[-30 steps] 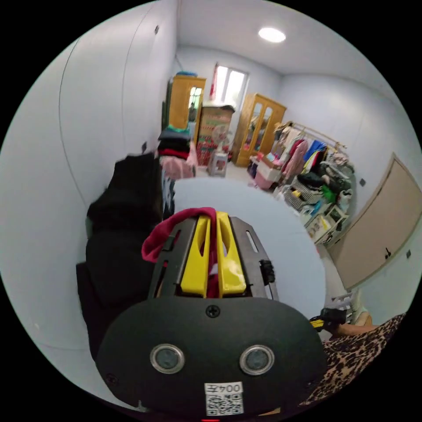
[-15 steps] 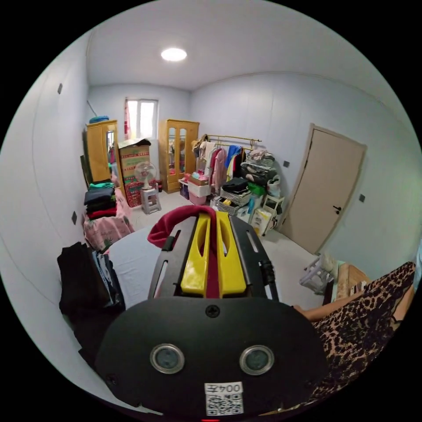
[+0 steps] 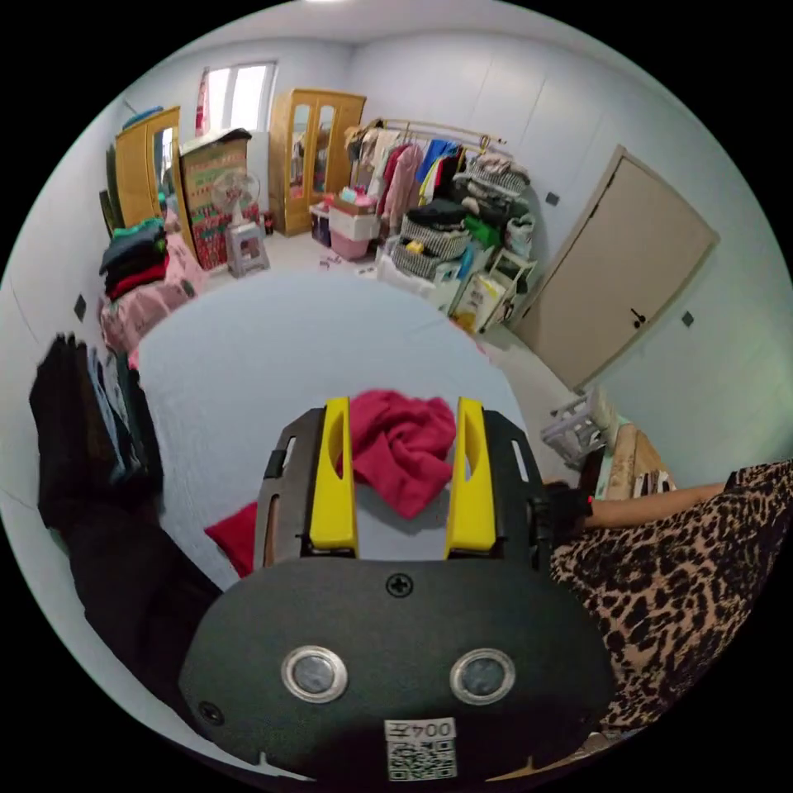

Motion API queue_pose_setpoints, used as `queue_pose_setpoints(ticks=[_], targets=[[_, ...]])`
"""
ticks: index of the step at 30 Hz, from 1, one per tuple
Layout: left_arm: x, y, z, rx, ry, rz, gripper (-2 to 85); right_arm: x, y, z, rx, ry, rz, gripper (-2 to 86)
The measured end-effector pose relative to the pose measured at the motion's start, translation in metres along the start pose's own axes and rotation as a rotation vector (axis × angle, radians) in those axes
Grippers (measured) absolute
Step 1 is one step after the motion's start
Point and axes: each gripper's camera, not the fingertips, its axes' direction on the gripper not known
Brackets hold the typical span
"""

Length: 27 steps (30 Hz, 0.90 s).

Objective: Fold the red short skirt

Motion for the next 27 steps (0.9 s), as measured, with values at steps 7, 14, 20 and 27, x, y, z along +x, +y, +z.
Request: queue_pose_setpoints(ticks=[7,14,20,27], targets=[[-0.039,0.146,0.166,-0.204,0.131,-0.143,14.6,0.012,0.002,0.002,-0.009,-0.051,-0.011,-0.8],[-0.050,0.219,0.275,-0.326,-0.116,-0.143,16.2,0.021,0.002,0.005,-0.036,-0.067,0.008,-0.8],[-0.096,0.208,0.309,-0.379,-0.169,-0.121,8.5,0.030,0.012,0.010,-0.005,-0.097,0.041,-0.8],[-0.086,0.202,0.212,-0.196,-0.138,0.053,1.7,0.032,0.028,0.015,0.056,-0.072,0.052,-0.8]])
